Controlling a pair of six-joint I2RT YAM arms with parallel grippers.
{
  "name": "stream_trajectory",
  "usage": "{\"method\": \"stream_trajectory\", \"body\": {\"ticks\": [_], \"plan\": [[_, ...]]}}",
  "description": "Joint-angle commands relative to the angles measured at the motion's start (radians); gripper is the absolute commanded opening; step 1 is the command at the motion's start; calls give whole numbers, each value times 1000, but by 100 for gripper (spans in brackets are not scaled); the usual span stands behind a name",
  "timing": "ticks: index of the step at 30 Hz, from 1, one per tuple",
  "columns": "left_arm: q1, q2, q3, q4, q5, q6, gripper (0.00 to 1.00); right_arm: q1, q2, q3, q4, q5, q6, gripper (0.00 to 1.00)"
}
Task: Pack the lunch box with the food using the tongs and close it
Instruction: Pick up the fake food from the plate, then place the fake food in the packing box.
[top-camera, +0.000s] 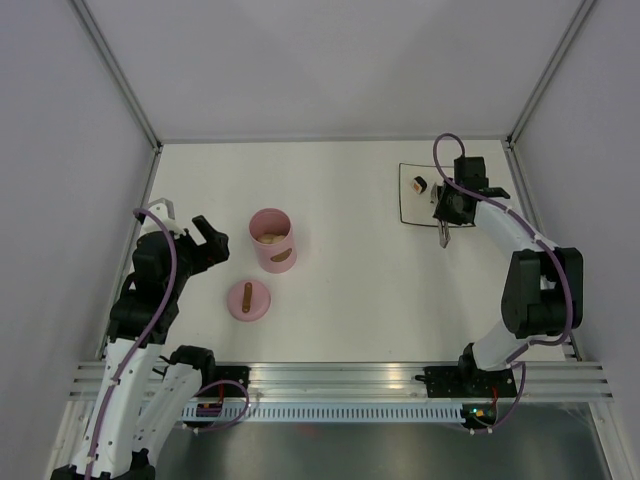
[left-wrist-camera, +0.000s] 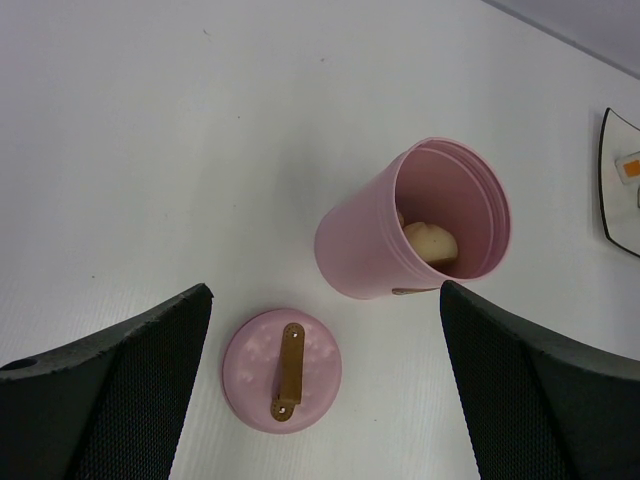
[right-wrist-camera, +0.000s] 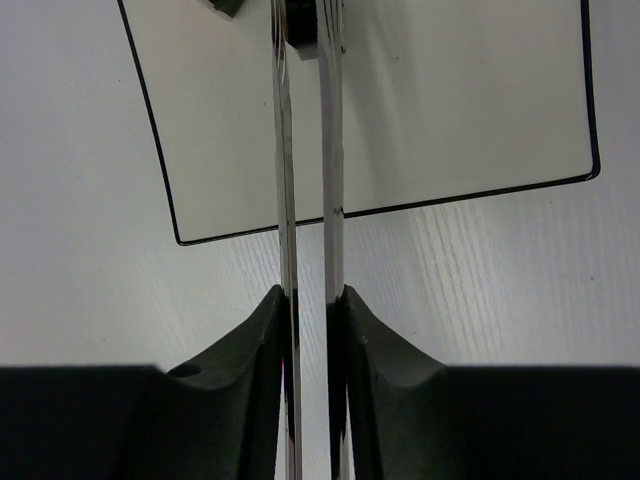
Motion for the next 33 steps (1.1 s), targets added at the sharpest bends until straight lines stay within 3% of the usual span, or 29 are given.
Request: {"method": "stream_trajectory", "body": {"ticks": [1, 6, 14, 18, 24, 29, 33], "plan": [[-6, 8, 2, 31, 7, 32, 100, -2, 18, 47, 28, 17, -9, 28], [-6, 9, 3, 31, 6, 32, 100, -1, -25, 93, -18, 14, -11, 12], [-4, -3, 3, 33, 21, 32, 100, 24, -172, 242, -148, -129, -8, 2], [-6, -15, 2, 33, 22, 31, 100, 157, -171, 384, -240, -140, -19, 2], [-4, -23, 2, 30, 29, 31, 100, 422, -140, 501, -246, -186, 24, 3], [-6, -26, 2, 30, 33, 31, 100, 625, -82, 531, -236, -194, 32, 3], [-4, -28, 2, 30, 35, 31, 100, 711, -40, 512, -210, -189, 38, 3]]}}
